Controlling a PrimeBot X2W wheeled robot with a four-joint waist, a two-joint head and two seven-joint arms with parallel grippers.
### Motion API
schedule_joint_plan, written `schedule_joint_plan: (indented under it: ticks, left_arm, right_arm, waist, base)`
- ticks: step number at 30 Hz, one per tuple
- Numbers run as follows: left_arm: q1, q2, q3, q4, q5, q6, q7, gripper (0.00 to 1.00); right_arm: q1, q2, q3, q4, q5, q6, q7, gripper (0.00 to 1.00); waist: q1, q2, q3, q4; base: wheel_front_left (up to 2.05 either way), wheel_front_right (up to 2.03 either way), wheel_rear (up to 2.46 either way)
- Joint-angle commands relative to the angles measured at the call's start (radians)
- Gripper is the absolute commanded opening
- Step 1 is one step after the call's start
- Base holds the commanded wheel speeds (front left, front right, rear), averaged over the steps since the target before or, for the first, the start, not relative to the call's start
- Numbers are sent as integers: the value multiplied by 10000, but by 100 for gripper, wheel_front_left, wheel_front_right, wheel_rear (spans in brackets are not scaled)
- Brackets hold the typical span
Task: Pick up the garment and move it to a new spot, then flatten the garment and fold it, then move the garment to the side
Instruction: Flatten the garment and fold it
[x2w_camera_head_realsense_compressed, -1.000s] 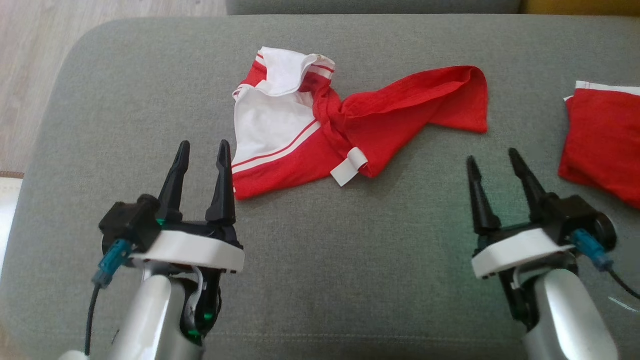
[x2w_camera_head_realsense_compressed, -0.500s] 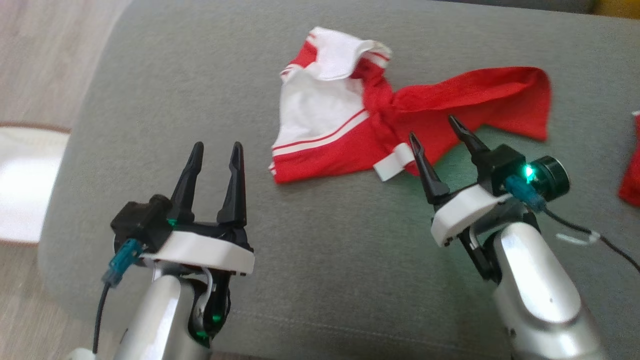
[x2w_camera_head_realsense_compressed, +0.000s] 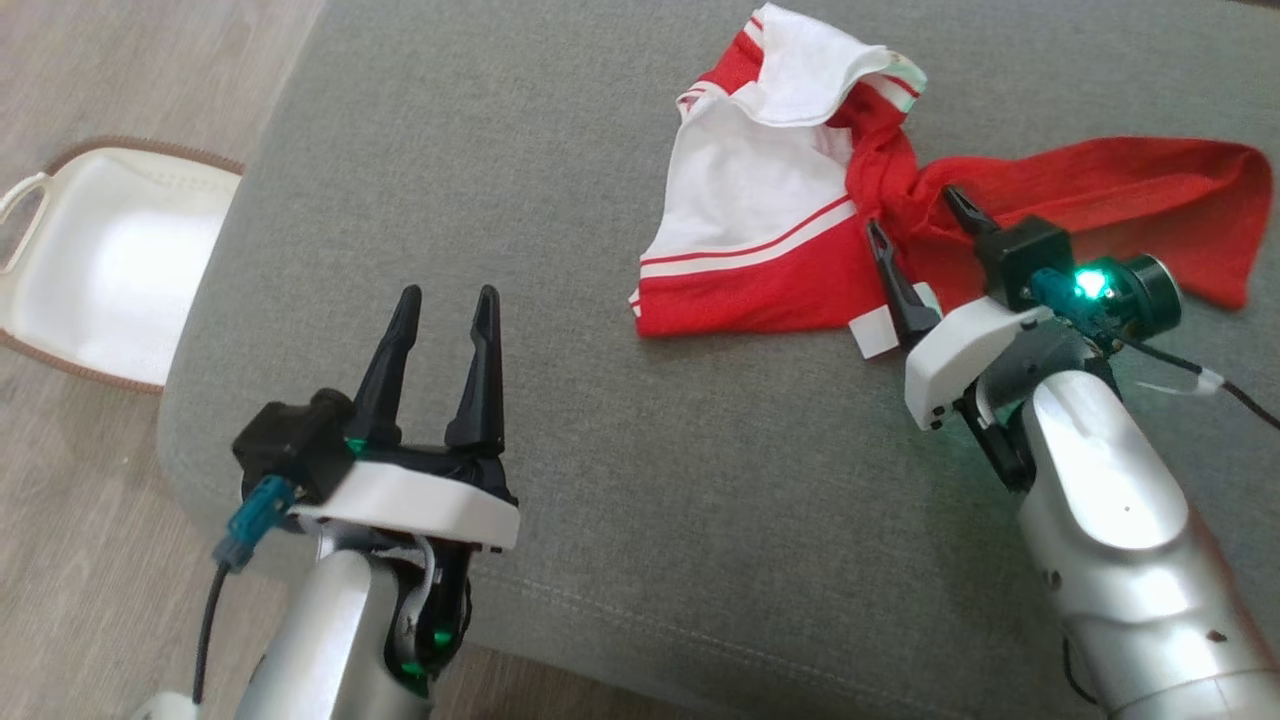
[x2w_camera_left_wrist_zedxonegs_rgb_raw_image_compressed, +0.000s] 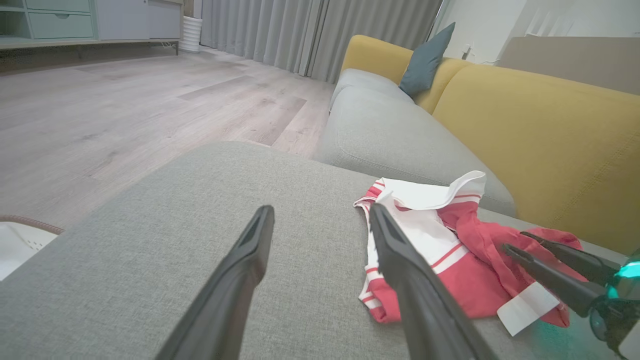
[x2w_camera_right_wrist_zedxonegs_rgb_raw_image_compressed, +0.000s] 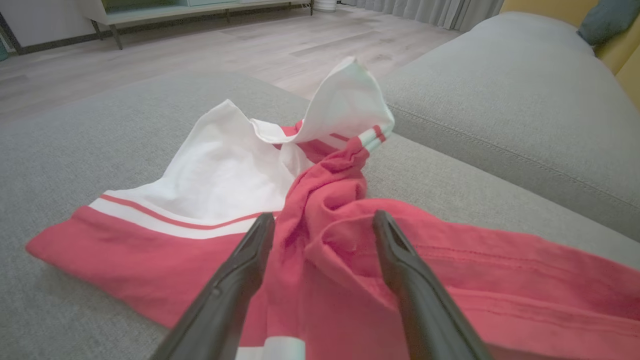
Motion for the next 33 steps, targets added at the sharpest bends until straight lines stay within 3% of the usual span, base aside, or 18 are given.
schedule_joint_plan:
  ticks: [1,2,3,13,23,33]
  left_arm:
    - [-433,93,296,-354,-19,41,-49,100]
    - [-438,93,297,-357,-19,43,-49,100]
    - [-444,93,302,-355,-19,50,-49,100]
    - [-429,93,447,-326,62,62,-49,100]
    - [-498,93,383,-437,1,63,-49,100]
    - [-785,93,95,-531,-283,55,-49,100]
  right_arm:
    - [-350,21,275,-162,107,33,-10,100]
    - [-405,10,331,-46,163,33,23,67]
    - [-453,6,383,50,230,33,39,0]
    - [-1135,-426,268,-425,502,33,-197,0]
    - [-3089,-2088,316,-1888,1481,33,1193,0]
    - [-5396,-3639,345,-133,1424,33,2028,0]
  waist:
    - [-1,0,43,29]
    - [-1,0,56,34]
    - [-1,0,65,32]
    - [-1,0,-98,-370]
    - [-1,0,-158,-613]
    - [-1,0,462,150]
  base:
    - [0,0,0]
    - [0,0,0]
    - [0,0,0]
    - [0,0,0]
    - [0,0,0]
    - [0,0,0]
